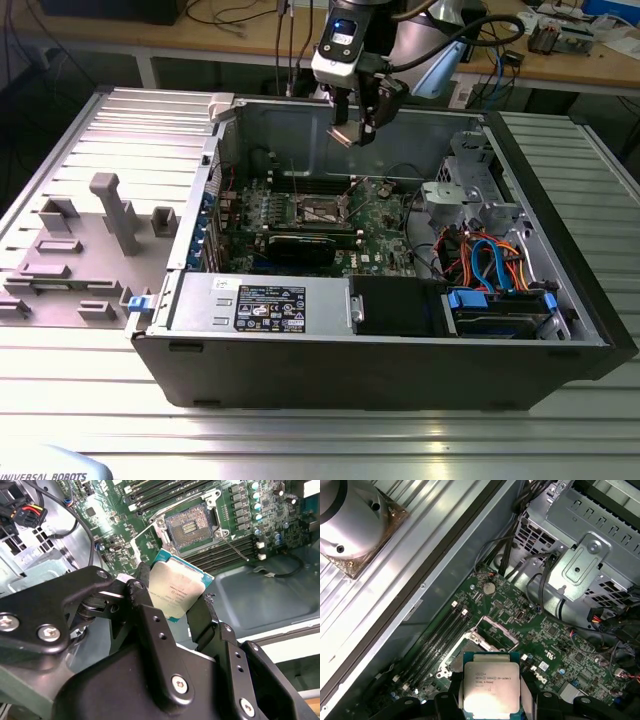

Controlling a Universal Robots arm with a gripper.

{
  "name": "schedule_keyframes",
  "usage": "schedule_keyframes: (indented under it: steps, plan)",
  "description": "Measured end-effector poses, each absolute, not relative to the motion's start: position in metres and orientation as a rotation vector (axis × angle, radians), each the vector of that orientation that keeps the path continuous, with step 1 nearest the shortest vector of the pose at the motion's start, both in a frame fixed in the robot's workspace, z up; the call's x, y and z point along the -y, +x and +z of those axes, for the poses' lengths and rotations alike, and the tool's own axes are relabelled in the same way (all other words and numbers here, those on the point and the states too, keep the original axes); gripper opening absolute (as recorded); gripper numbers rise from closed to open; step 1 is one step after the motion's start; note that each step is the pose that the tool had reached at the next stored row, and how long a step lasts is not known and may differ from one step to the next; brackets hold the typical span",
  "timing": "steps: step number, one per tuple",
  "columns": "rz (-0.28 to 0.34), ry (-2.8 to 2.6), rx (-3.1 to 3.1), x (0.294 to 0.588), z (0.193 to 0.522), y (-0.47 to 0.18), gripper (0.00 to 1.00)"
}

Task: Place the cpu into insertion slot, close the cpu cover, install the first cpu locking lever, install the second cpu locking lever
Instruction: 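Place the cpu into insertion slot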

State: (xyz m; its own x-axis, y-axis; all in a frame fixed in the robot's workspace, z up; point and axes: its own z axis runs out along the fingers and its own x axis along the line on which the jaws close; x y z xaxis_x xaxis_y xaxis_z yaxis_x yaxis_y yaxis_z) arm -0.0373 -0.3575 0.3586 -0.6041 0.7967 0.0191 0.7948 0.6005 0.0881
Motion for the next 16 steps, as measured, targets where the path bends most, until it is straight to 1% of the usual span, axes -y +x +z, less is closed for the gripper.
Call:
schedule_keyframes:
  steps: [16]
  plan:
    - [0.136, 1.445, -2.759, 0.3575, 0.3585, -0.0372, 0.54]
